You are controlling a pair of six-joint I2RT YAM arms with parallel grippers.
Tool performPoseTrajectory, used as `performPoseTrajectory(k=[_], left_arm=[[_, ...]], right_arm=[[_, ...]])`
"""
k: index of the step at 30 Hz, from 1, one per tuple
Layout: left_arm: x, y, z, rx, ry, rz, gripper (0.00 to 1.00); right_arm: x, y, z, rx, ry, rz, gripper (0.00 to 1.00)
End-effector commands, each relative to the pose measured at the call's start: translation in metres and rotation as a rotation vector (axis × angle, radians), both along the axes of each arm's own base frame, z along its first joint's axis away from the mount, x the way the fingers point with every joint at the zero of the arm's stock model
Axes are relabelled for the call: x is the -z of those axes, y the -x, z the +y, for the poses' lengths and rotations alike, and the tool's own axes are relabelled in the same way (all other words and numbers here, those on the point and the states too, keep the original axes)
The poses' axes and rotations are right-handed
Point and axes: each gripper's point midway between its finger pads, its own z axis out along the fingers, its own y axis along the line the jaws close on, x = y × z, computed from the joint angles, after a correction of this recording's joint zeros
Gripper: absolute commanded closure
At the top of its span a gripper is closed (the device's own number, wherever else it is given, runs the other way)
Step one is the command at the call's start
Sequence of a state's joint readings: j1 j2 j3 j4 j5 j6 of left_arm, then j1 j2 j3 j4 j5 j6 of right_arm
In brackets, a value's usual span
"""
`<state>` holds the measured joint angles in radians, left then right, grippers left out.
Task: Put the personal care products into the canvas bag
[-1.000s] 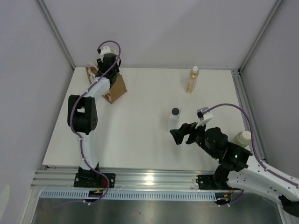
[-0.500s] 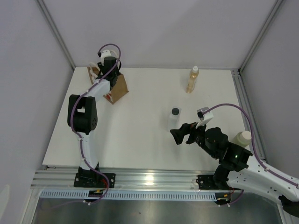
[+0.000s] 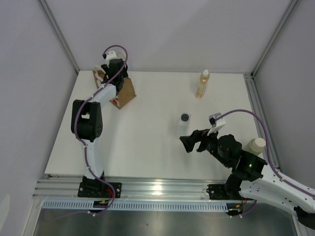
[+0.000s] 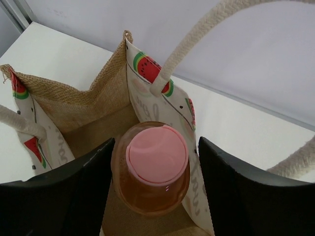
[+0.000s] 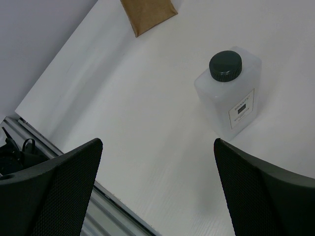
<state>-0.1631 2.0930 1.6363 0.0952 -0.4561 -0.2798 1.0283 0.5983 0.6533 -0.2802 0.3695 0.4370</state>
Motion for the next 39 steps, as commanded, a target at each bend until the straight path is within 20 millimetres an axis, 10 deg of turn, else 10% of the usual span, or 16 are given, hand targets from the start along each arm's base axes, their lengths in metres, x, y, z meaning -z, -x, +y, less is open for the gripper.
performPoseTrajectory(k=[1, 11, 20, 24, 30, 39], left_arm=[[-0.049, 0.004, -0.01, 0.031, 0.019, -0.096, 0.28], [-0.113, 0.054, -0.05, 0.183, 0.059, -0.093, 0.24], [-0.138, 0.138, -0.135, 0.527, 0.169, -0.081, 0.2], [-0.108, 0.216, -0.213, 0.883, 0.166, -0.128, 0.17], [-0.055, 0.299, -0.279, 1.119, 0.144, -0.108, 0.11], [-0.042, 0.336, -0.339, 1.237, 0.103, -0.106, 0.02]], right_arm=[[-0.026, 0.001, 0.001, 0.001, -0.061, -0.027, 0.01], [-0.026, 0.0, 0.001, -0.003, -0.049, -0.035, 0.01], [-0.024, -0.007, -0.006, 0.043, -0.01, -0.06, 0.01], [-0.025, -0.011, -0.014, 0.081, 0.005, -0.075, 0.01], [-0.031, -0.008, -0.021, 0.084, -0.007, -0.081, 0.01], [-0.059, 0.004, -0.045, 0.103, -0.119, -0.141, 0.0]])
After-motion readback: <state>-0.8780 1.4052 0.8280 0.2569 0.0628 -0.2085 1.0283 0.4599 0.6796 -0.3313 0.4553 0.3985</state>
